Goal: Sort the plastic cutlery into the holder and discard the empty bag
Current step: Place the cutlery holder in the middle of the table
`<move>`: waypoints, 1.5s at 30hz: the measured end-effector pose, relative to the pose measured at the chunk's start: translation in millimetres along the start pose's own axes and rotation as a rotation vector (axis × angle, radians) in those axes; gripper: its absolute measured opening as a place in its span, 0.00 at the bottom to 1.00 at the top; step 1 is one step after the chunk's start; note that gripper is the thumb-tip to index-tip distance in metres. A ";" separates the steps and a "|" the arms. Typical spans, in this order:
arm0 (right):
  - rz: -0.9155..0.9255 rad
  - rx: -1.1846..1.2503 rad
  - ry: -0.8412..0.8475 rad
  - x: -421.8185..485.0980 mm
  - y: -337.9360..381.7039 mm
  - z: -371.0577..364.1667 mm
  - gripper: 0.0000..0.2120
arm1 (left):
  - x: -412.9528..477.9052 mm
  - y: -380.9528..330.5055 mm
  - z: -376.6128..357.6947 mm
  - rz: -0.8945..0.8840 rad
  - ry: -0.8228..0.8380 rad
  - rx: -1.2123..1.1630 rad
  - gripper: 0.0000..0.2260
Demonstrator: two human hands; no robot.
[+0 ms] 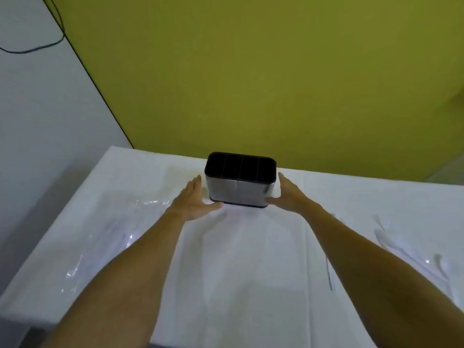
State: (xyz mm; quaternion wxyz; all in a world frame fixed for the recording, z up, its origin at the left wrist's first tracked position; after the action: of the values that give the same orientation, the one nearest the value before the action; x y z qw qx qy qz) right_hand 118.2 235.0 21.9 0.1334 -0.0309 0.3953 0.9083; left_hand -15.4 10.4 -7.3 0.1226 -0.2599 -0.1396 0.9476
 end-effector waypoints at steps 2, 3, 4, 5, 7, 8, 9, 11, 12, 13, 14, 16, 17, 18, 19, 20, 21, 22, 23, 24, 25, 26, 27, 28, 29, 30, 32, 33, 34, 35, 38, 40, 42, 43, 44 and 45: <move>0.048 0.146 -0.113 9.6 1.9 -7.2 0.33 | 15.1 1.3 0.5 -0.067 -0.003 -0.017 0.50; 0.051 0.176 -0.162 11.5 3.2 -11.4 0.33 | 21.3 1.5 -1.4 -0.098 0.016 -0.048 0.48; 0.036 0.199 -0.204 14.9 -2.3 -17.7 0.33 | 25.1 0.6 -4.5 -0.149 0.031 -0.121 0.45; 0.025 0.233 -0.236 16.4 -4.7 -23.0 0.33 | 29.3 -1.6 -8.1 -0.197 0.059 -0.240 0.41; 0.001 0.262 -0.271 19.7 -10.2 -31.5 0.36 | 39.4 -2.8 -15.3 -0.252 0.105 -0.457 0.36; -0.009 0.260 -0.281 22.6 -15.0 -35.5 0.36 | 45.1 -2.1 -18.4 -0.254 0.107 -0.522 0.36; -0.015 0.261 -0.289 24.2 -17.2 -38.3 0.36 | 51.5 -0.3 -23.5 -0.243 0.105 -0.575 0.36; -0.035 0.260 -0.299 26.4 -21.2 -41.0 0.35 | 60.7 0.2 -31.1 -0.212 0.073 -0.609 0.35; -0.047 0.250 -0.298 26.8 -22.0 -41.1 0.35 | 62.1 -0.9 -32.7 -0.197 0.058 -0.598 0.35; -0.052 0.241 -0.297 27.4 -22.8 -40.5 0.34 | 64.5 -1.9 -34.1 -0.194 0.043 -0.588 0.35; -0.059 0.236 -0.292 27.0 -23.4 -40.9 0.34 | 65.7 -1.7 -35.4 -0.185 0.039 -0.569 0.36; -0.059 0.240 -0.293 26.5 -22.1 -41.3 0.33 | 67.5 -0.7 -35.8 -0.177 0.035 -0.568 0.36; -0.056 0.241 -0.301 25.5 -22.1 -42.2 0.34 | 68.9 0.1 -37.4 -0.175 0.033 -0.573 0.35; -0.050 0.242 -0.314 23.2 -21.7 -43.5 0.34 | 67.6 1.1 -38.1 -0.169 0.035 -0.569 0.35; -0.043 0.241 -0.330 20.3 -21.4 -44.7 0.35 | 65.1 1.0 -38.0 -0.168 0.034 -0.572 0.34; -0.035 0.245 -0.353 16.4 -20.2 -45.5 0.35 | 61.8 0.8 -36.7 -0.171 0.036 -0.571 0.34; -0.030 0.248 -0.372 10.7 -18.7 -47.4 0.35 | 56.9 2.0 -36.7 -0.177 0.036 -0.577 0.33; -0.022 0.246 -0.390 4.0 -16.7 -49.3 0.35 | 50.6 3.7 -36.7 -0.183 0.035 -0.586 0.33; -0.010 0.242 -0.405 -3.5 -14.5 -51.0 0.36 | 43.4 6.7 -37.8 -0.191 0.036 -0.598 0.32; -0.003 0.242 -0.410 -13.9 -12.0 -54.5 0.35 | 32.6 11.3 -40.9 -0.194 0.044 -0.607 0.32; 0.003 0.248 -0.409 -23.9 -10.0 -57.4 0.35 | 21.9 14.8 -43.6 -0.197 0.050 -0.617 0.32; 0.008 0.261 -0.403 -36.0 -8.8 -62.4 0.35 | 9.8 20.4 -48.7 -0.193 0.056 -0.624 0.32; 0.013 0.279 -0.398 -47.0 -8.5 -66.6 0.35 | -0.8 25.1 -53.7 -0.191 0.060 -0.635 0.33; 0.015 0.296 -0.390 -59.7 -8.1 -71.4 0.35 | -14.0 30.9 -59.6 -0.181 0.062 -0.645 0.33; 0.016 0.308 -0.386 -70.1 -7.7 -75.2 0.35 | -25.4 34.7 -63.2 -0.176 0.062 -0.656 0.33; 0.013 0.323 -0.380 -80.7 -7.0 -79.4 0.35 | -36.9 38.6 -67.0 -0.171 0.062 -0.660 0.32; 0.004 0.350 -0.359 -101.1 -7.1 -87.4 0.35 | -57.7 44.6 -75.1 -0.162 0.060 -0.670 0.31; -0.004 0.363 -0.350 -109.8 -8.1 -91.2 0.36 | -66.9 47.4 -79.1 -0.162 0.060 -0.673 0.30; -0.011 0.373 -0.343 -118.6 -9.4 -94.1 0.37 | -76.2 49.9 -83.3 -0.161 0.061 -0.679 0.29; -0.013 0.378 -0.342 -125.2 -10.2 -96.3 0.38 | -83.8 52.0 -85.8 -0.161 0.061 -0.689 0.28; -0.009 0.388 -0.336 -140.9 -11.2 -102.4 0.37 | -102.4 57.6 -91.3 -0.158 0.061 -0.706 0.23; -0.012 0.408 -0.341 -148.0 -11.3 -108.0 0.36 | -109.5 59.2 -93.6 -0.167 0.072 -0.716 0.23; -0.021 0.428 -0.354 -151.2 -12.1 -111.7 0.36 | -112.2 59.6 -94.8 -0.150 0.083 -0.712 0.24; -0.024 0.435 -0.355 -151.4 -12.9 -112.3 0.37 | -113.3 59.1 -94.8 -0.140 0.084 -0.706 0.24; -0.026 0.439 -0.348 -151.2 -13.8 -113.0 0.37 | -113.7 59.6 -94.8 -0.131 0.083 -0.688 0.23; -0.029 0.439 -0.342 -151.0 -14.3 -113.2 0.38 | -114.4 59.2 -94.1 -0.131 0.086 -0.671 0.23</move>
State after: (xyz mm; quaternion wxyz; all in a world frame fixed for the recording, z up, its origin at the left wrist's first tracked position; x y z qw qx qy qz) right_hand 261.8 129.2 -41.5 0.2147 0.1468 0.5539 0.7909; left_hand 120.2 -60.6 -52.0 0.0966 -0.3157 -0.4548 0.8271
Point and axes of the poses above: each hand's wrist, its own x-axis towards the middle knuckle, its own z-axis out of the back of the hand, y = z × x, the point moved 2 cm from there along x, towards the middle knuckle, and after that the axes turned 14 degrees about z, right-handed, at the moved point
